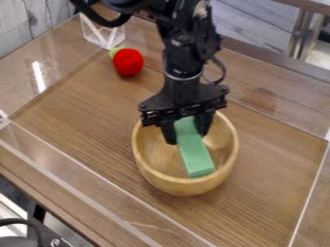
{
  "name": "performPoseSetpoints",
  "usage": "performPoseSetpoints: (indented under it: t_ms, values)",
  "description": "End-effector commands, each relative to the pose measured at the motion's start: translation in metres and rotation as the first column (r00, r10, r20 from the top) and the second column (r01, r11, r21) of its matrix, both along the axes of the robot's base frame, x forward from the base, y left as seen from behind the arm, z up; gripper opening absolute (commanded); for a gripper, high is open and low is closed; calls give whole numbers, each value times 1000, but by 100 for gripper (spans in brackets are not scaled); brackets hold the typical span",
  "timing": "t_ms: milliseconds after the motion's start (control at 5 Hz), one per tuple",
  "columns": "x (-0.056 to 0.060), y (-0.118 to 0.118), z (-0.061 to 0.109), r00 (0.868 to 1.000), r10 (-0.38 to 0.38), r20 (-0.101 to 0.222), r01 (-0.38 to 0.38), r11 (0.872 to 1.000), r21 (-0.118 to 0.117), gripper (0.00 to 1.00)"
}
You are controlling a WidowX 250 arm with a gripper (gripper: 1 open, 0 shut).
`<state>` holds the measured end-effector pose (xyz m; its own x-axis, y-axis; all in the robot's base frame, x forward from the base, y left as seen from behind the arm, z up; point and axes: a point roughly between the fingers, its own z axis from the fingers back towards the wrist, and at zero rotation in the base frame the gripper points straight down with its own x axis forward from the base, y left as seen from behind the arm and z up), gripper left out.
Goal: Remove the green stick from the brown bowl and put it on the table
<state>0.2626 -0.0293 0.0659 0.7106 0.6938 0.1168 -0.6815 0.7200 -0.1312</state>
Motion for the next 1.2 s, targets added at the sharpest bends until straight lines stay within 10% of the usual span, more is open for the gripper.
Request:
performPoseSetpoints:
  t_ms: [0, 1000]
  values:
    - [5, -19, 19, 995, -71, 65, 72, 997, -13, 0]
    - [-13, -83, -26, 961, -273, 39, 273, 962, -1, 0]
